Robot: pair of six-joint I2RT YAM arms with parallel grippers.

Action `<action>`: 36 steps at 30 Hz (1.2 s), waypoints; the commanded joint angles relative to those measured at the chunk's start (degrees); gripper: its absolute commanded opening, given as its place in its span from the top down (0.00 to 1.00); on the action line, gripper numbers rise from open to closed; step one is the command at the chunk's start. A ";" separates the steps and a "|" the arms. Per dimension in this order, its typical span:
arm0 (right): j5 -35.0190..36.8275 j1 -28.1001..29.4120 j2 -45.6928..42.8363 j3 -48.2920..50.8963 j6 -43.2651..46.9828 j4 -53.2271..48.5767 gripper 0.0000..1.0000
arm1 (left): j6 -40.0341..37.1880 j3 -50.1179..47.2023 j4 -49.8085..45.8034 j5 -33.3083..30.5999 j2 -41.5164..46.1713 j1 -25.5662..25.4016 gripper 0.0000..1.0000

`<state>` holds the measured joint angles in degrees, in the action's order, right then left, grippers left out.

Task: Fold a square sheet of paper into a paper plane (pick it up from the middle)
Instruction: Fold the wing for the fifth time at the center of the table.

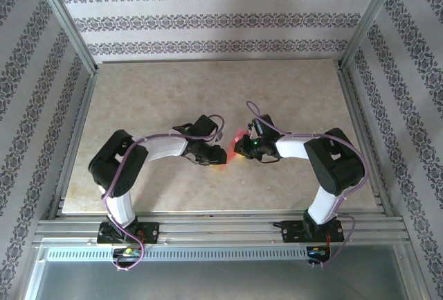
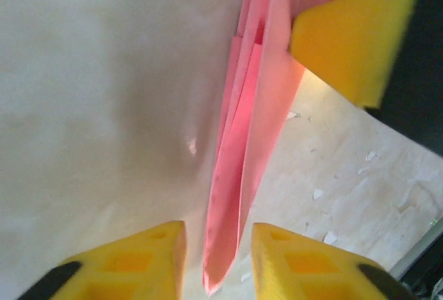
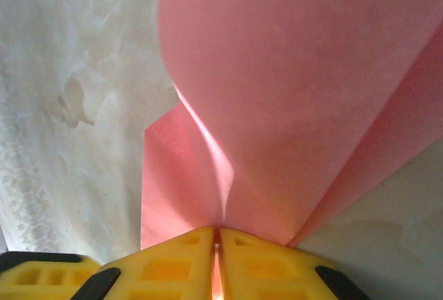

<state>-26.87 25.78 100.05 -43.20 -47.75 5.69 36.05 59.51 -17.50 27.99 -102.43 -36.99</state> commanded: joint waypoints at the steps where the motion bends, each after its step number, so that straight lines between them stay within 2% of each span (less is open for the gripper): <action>1: 6.39 -0.03 2.74 0.06 1.32 -5.06 0.85 | -2.12 2.03 -6.23 -5.03 6.03 1.22 0.64; 5: 6.48 -0.03 2.83 -0.04 1.26 -5.61 0.85 | 0.24 0.50 0.74 -1.85 8.06 0.96 0.68; 7: 6.53 -0.03 2.94 -0.11 1.26 -5.69 0.85 | 2.22 -0.48 6.17 0.34 6.84 0.31 0.73; 10: 6.39 -0.03 3.20 -0.31 1.20 -5.78 0.85 | 3.23 0.61 8.88 1.32 2.97 -0.77 0.80; 15: 6.31 0.02 3.48 -0.57 1.21 -6.31 0.86 | 3.41 2.01 9.01 2.48 -1.58 -1.33 0.86; 26: 6.22 0.06 4.06 -0.92 1.11 -6.82 0.86 | 2.70 2.88 8.12 3.67 -3.47 -2.10 0.87; 36: 6.13 0.06 4.45 -1.18 0.92 -7.15 0.86 | 1.44 5.17 3.79 0.93 -6.06 -2.91 0.89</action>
<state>-26.79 25.76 101.16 -45.17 -47.75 3.38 38.79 63.33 -10.31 30.61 -107.07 -39.40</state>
